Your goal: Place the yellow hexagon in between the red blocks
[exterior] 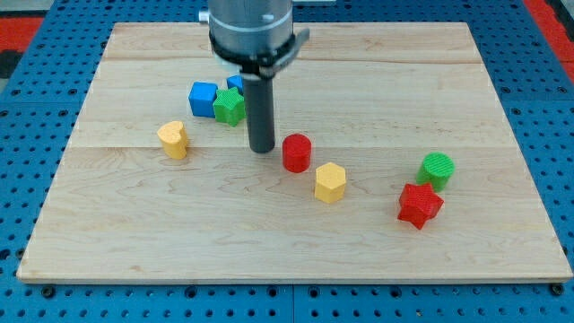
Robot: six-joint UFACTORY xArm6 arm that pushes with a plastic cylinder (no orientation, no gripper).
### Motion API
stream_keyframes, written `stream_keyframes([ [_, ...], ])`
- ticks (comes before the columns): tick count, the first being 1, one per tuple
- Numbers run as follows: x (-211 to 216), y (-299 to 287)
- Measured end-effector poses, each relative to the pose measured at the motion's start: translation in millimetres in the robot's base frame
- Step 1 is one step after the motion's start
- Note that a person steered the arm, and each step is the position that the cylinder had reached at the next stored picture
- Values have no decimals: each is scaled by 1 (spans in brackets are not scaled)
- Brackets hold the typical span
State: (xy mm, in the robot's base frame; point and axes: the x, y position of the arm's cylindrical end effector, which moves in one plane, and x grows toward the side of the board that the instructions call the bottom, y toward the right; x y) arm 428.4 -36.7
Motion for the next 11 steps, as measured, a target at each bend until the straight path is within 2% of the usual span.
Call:
stream_keyframes([
  [1, 33, 62],
  [2, 89, 83],
  [3, 60, 51],
  [4, 144, 45],
  [5, 177, 87],
  [6, 171, 117],
  [7, 141, 122],
  [8, 180, 91],
  [9, 176, 50],
  [10, 135, 60],
  [11, 127, 81],
])
